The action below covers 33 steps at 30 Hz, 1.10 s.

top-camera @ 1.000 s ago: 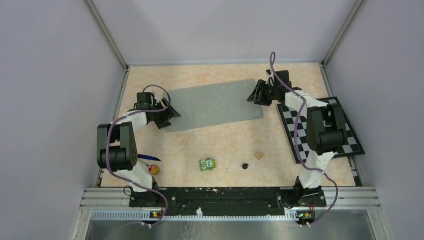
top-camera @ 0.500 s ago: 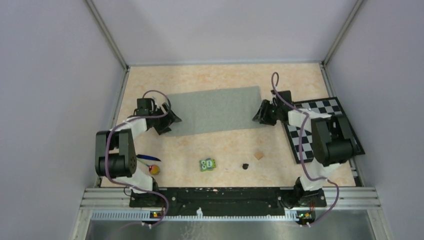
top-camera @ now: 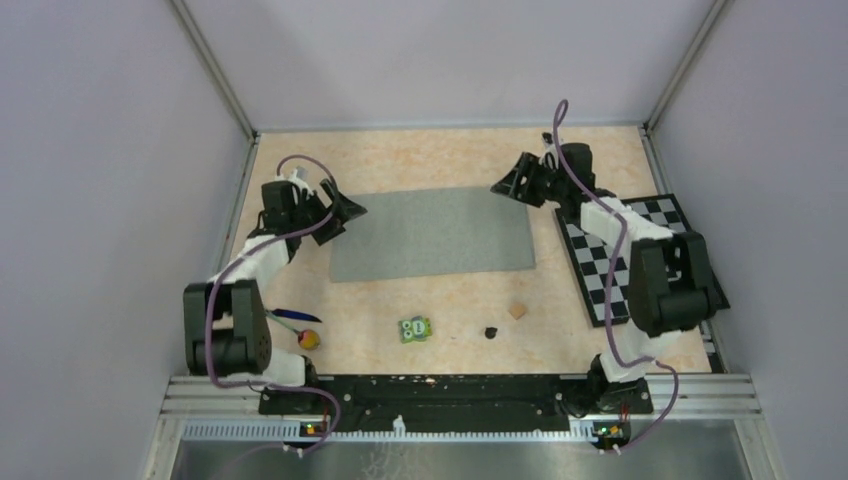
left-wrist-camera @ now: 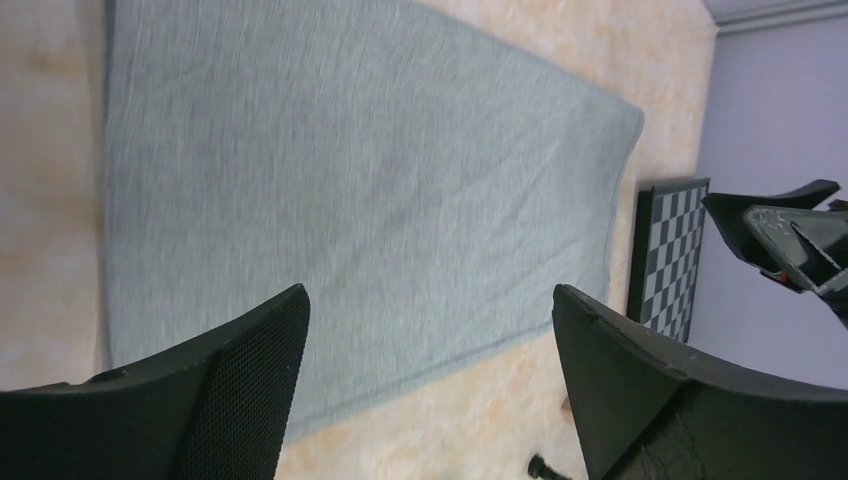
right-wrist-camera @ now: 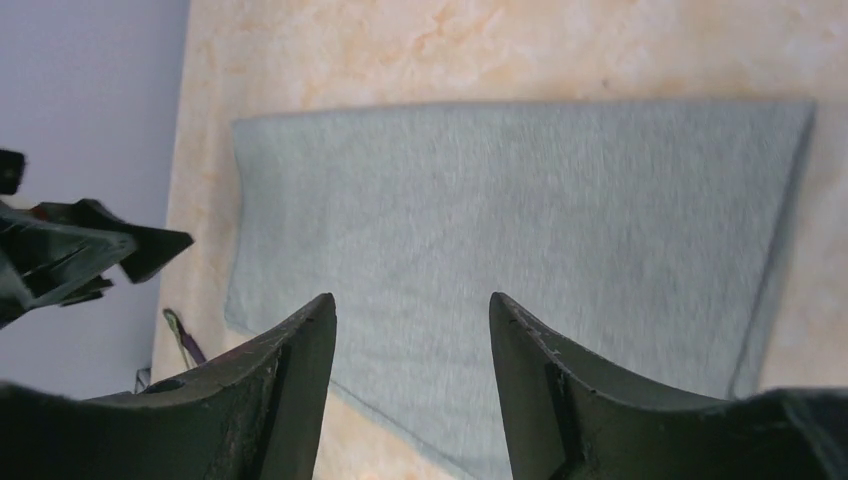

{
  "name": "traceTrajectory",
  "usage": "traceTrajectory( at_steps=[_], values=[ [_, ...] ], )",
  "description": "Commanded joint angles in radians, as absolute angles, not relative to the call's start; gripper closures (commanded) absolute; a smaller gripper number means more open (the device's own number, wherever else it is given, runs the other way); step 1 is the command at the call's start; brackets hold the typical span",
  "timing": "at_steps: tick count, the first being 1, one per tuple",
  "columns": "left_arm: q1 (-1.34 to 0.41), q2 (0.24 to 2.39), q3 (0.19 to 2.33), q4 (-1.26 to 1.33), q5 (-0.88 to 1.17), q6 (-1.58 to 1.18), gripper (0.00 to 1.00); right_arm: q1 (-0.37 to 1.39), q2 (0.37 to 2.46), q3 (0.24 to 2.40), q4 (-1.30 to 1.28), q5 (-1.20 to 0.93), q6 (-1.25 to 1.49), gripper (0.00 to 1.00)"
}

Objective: Fold the napkin into a case and place the utensils inside
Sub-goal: Place the rectangle-folded napkin at the center of the board, then move the rectangle-folded napkin to the center of the board.

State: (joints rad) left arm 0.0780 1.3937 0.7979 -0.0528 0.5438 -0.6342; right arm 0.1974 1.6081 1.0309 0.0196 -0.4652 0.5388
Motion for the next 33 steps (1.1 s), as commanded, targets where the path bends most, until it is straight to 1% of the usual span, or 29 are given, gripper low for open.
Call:
traceTrajectory(
  at_steps=[1, 3, 8, 14, 18, 21, 27, 29, 33],
  values=[
    [0.080, 1.595, 0.895, 0.305, 0.624, -0.722, 0.06, 0.170, 1.803, 1.153, 0.238, -0.609, 0.638, 0.43],
    [0.079, 1.691, 0.957, 0.358, 0.637, -0.730, 0.02, 0.160, 1.889, 1.229, 0.237, -0.629, 0.643, 0.43],
    [0.083, 1.877, 1.073, 0.416, 0.633, -0.727, 0.02, 0.123, 2.020, 1.298, 0.281, -0.674, 0.661, 0.44],
    [0.112, 1.994, 1.131, 0.348, 0.554, -0.742, 0.02, 0.069, 2.127, 1.351, 0.258, -0.655, 0.647, 0.45],
    [0.147, 2.060, 1.175, 0.256, 0.511, -0.725, 0.02, 0.038, 2.165, 1.392, 0.166, -0.602, 0.588, 0.45],
    [0.156, 2.086, 1.255, 0.149, 0.532, -0.679, 0.03, 0.034, 2.154, 1.449, 0.049, -0.566, 0.517, 0.46],
    [0.128, 2.014, 1.336, 0.097, 0.640, -0.682, 0.01, 0.089, 2.009, 1.434, 0.102, -0.610, 0.595, 0.45],
    [0.126, 2.015, 1.343, 0.102, 0.643, -0.714, 0.01, 0.134, 2.019, 1.430, 0.168, -0.627, 0.654, 0.45],
    [0.122, 2.072, 1.372, 0.112, 0.601, -0.695, 0.01, 0.176, 2.117, 1.462, 0.248, -0.650, 0.731, 0.45]
  ],
)
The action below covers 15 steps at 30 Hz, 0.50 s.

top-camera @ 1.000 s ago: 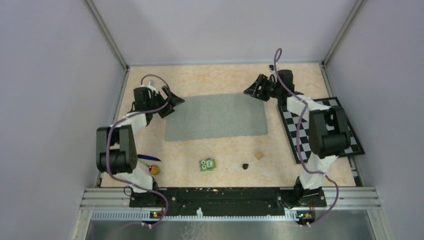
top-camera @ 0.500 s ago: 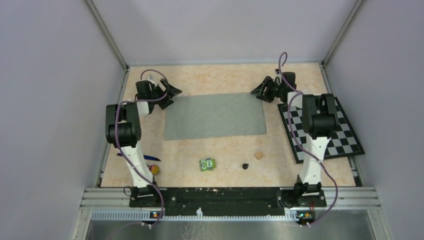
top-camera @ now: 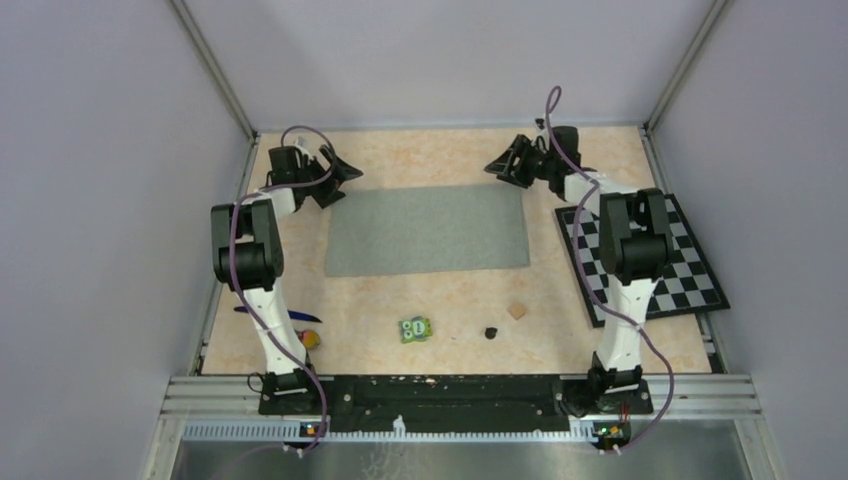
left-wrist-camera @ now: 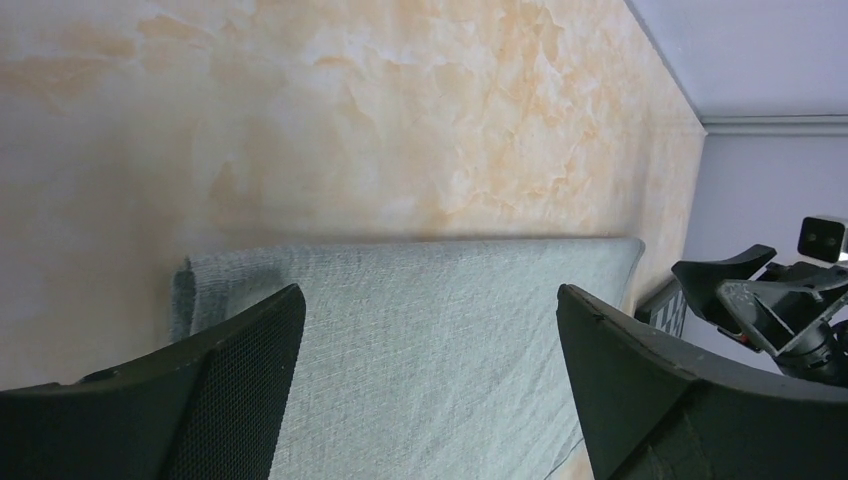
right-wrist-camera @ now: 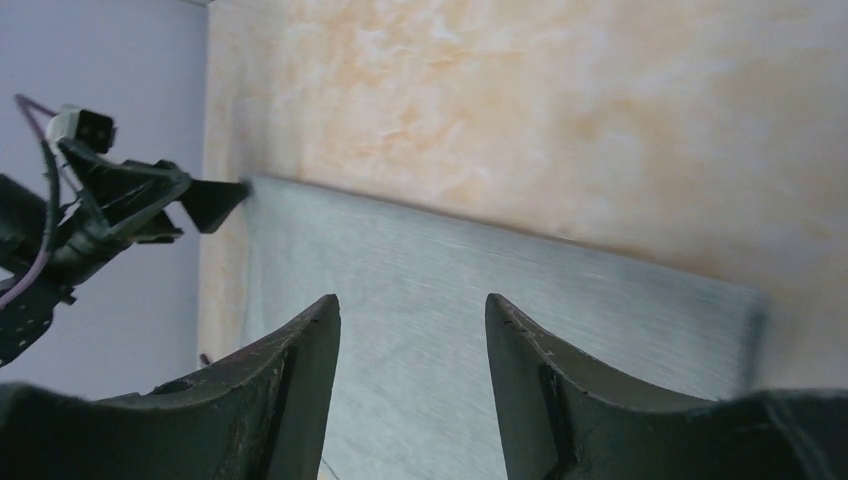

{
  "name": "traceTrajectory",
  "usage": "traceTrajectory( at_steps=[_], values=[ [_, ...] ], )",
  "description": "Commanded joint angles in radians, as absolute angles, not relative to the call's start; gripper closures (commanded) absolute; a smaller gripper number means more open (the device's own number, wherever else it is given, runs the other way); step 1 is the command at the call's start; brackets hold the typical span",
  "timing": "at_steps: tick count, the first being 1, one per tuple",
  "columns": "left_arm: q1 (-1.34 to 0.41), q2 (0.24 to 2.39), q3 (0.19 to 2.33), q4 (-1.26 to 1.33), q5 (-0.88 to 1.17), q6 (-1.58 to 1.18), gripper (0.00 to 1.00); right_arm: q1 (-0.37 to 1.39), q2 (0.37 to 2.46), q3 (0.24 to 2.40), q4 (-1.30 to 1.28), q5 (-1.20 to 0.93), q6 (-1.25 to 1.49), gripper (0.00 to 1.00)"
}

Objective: Fold the napkin into a case and place the utensils inside
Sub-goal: Move the rectangle-folded napkin to the center of the board.

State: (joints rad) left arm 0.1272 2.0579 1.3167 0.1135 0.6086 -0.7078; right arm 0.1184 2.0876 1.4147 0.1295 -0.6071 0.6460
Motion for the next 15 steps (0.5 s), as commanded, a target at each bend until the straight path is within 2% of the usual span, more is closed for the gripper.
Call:
traceTrajectory(
  at_steps=[1, 8, 15],
  values=[
    [0.124, 2.092, 1.381, 0.120, 0.609, -0.695, 0.01, 0.176, 2.137, 1.459, 0.273, -0.650, 0.750, 0.45],
    [0.142, 2.191, 1.408, 0.133, 0.556, -0.692, 0.01, 0.122, 2.258, 1.454, 0.323, -0.634, 0.755, 0.46],
    [0.159, 2.219, 1.396, 0.108, 0.488, -0.651, 0.01, 0.015, 2.309, 1.481, 0.250, -0.664, 0.692, 0.46]
  ],
)
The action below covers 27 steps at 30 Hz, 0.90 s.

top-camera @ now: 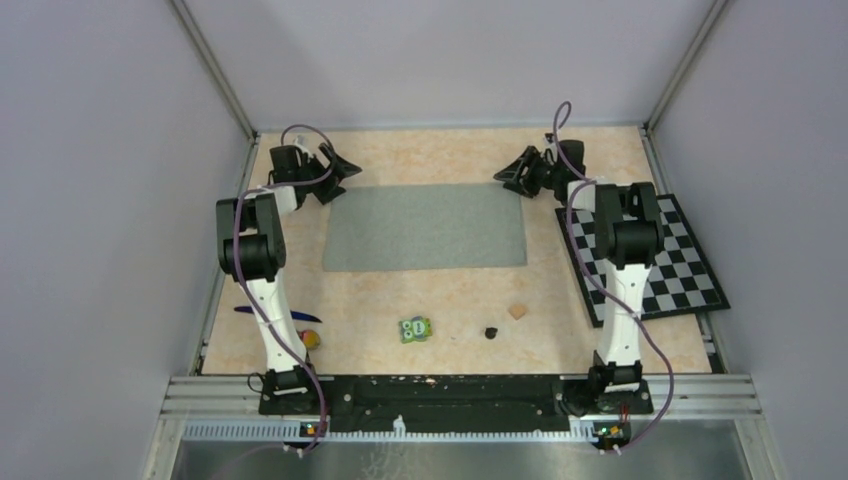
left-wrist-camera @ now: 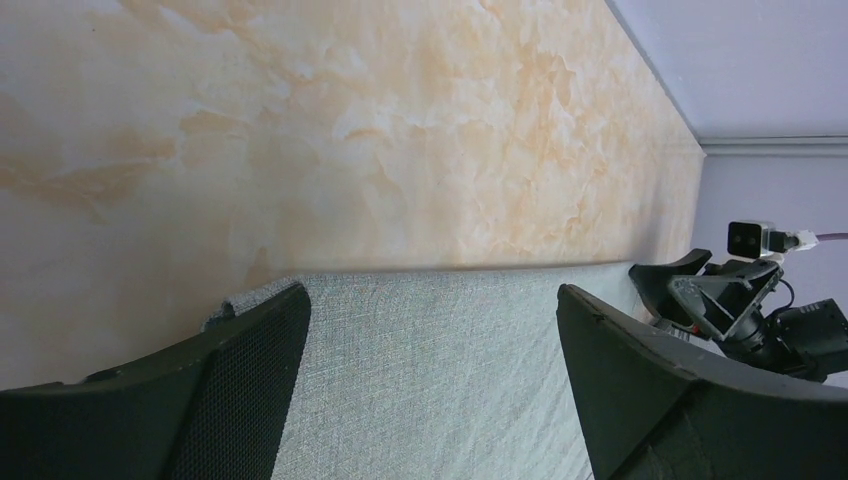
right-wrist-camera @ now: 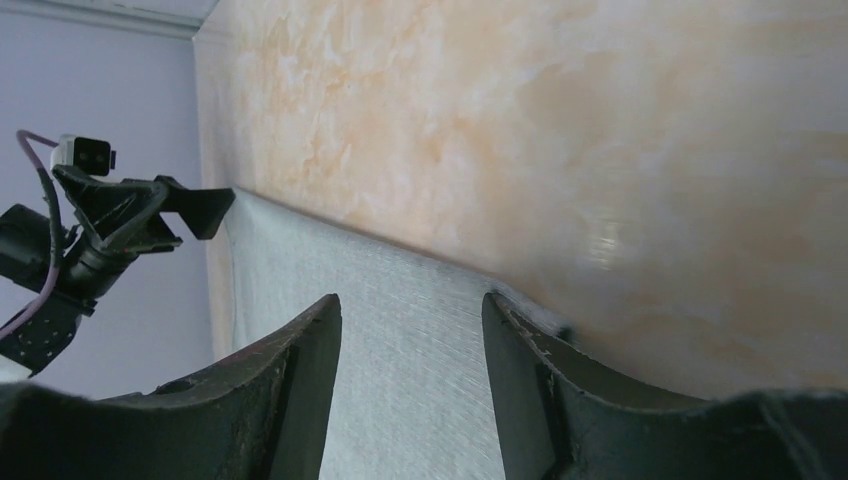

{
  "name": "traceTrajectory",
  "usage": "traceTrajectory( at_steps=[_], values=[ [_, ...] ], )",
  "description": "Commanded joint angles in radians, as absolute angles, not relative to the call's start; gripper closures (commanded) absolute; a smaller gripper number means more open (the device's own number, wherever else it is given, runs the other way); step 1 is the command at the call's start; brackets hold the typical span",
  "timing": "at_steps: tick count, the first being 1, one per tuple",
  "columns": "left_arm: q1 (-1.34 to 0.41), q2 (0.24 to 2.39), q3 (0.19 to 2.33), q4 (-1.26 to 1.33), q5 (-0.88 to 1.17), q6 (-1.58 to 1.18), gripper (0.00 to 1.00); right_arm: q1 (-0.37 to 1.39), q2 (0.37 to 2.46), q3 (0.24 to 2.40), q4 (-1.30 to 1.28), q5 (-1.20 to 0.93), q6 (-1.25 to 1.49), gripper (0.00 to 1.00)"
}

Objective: Fold the napkin into a case and place the utensils inside
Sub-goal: Move the rectangle-folded napkin to the center of the board.

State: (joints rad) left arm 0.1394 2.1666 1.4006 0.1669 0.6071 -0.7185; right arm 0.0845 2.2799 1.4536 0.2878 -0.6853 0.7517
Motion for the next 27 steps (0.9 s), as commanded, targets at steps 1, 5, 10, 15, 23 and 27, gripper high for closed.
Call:
traceTrajectory(
  at_steps=[1, 5, 10, 15, 23, 27],
  values=[
    [0.159, 2.215, 1.400, 0.097, 0.494, -0.643, 0.01, 0.005, 2.306, 1.492, 0.220, -0.661, 0.671, 0.46],
    [0.146, 2.143, 1.439, 0.029, 0.495, -0.601, 0.01, 0.002, 2.246, 1.565, 0.032, -0.623, 0.552, 0.46],
    [0.142, 2.002, 1.466, -0.094, 0.465, -0.551, 0.01, 0.062, 2.044, 1.549, -0.129, -0.502, 0.466, 0.45],
    [0.150, 1.890, 1.392, -0.165, 0.529, -0.567, 0.01, 0.213, 1.921, 1.400, -0.127, -0.513, 0.488, 0.46],
    [0.008, 1.703, 1.150, -0.196, 0.536, -0.474, 0.01, 0.356, 1.906, 1.238, -0.057, -0.497, 0.516, 0.49],
    [-0.064, 1.668, 1.066, -0.182, 0.529, -0.470, 0.01, 0.351, 1.941, 1.219, -0.107, -0.437, 0.454, 0.49]
  ],
)
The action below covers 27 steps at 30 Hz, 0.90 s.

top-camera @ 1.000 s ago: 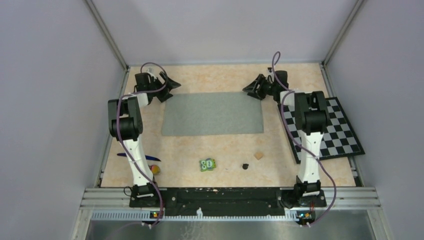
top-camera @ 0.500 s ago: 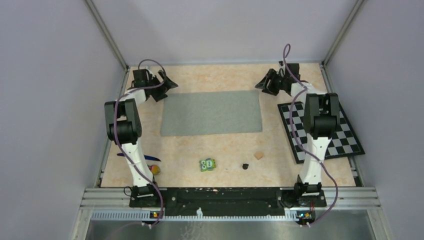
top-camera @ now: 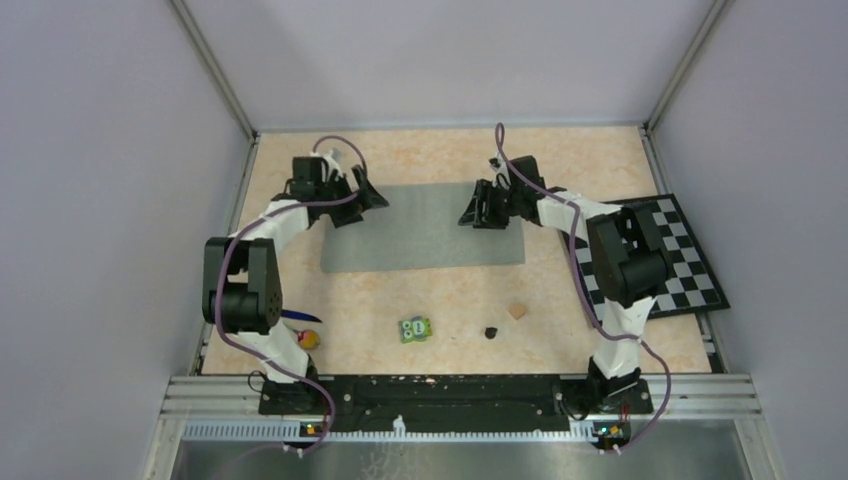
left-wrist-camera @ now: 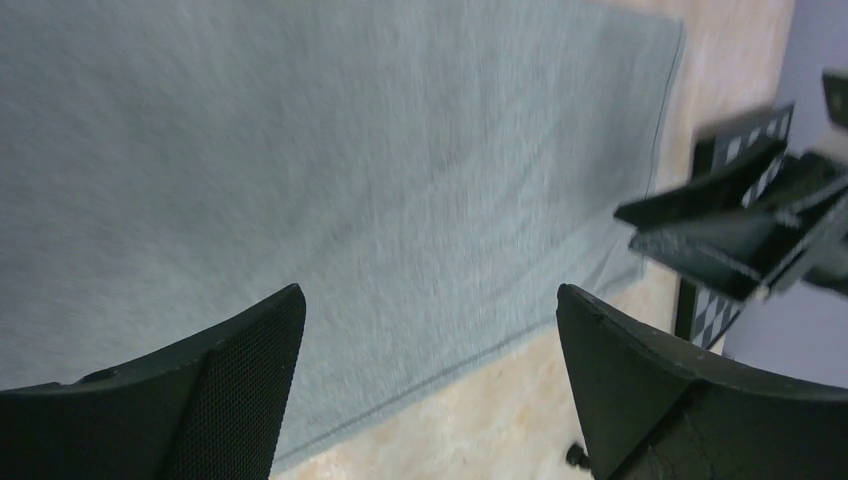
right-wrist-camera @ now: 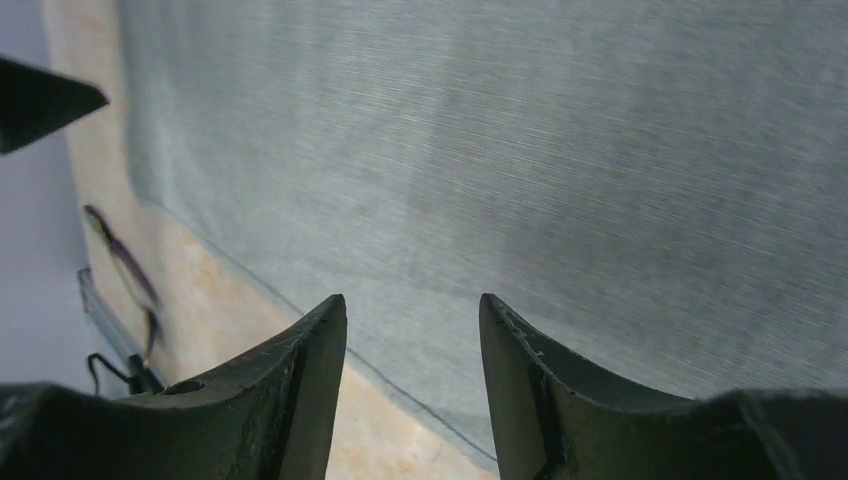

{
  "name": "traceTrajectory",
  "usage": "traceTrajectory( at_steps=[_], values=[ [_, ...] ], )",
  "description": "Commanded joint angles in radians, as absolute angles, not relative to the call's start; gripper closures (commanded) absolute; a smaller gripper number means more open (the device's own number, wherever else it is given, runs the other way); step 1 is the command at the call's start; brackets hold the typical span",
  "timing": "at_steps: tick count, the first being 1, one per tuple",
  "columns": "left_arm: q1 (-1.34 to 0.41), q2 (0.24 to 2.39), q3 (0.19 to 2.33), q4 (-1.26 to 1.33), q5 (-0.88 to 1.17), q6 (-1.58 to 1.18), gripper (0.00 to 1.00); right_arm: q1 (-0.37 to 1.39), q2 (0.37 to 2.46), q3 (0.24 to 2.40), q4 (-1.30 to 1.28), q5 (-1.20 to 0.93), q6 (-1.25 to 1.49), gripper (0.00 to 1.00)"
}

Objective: Fold the napkin into a case and place the utensils inside
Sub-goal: Move the rectangle-folded napkin to the center of the board.

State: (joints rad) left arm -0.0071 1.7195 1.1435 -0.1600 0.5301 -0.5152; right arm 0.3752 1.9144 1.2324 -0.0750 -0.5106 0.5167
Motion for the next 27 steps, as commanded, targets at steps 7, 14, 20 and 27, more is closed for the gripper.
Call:
traceTrajectory(
  at_steps=[7, 14, 20, 27],
  values=[
    [-0.102, 1.650, 1.027, -0.168, 0.546, -0.476, 0.01, 0.325, 1.947, 1.181, -0.234, -0.320, 0.348, 0.49],
    [-0.104, 1.633, 1.024, -0.138, 0.595, -0.514, 0.01, 0.309, 1.820, 1.133, -0.355, -0.293, 0.257, 0.49],
    [-0.107, 1.611, 1.026, -0.129, 0.645, -0.531, 0.01, 0.335, 1.808, 1.389, -0.687, 0.003, 0.260, 0.35],
    [-0.109, 1.556, 1.005, -0.138, 0.699, -0.504, 0.01, 0.313, 1.928, 1.567, -0.873, 0.135, 0.241, 0.34]
  ],
)
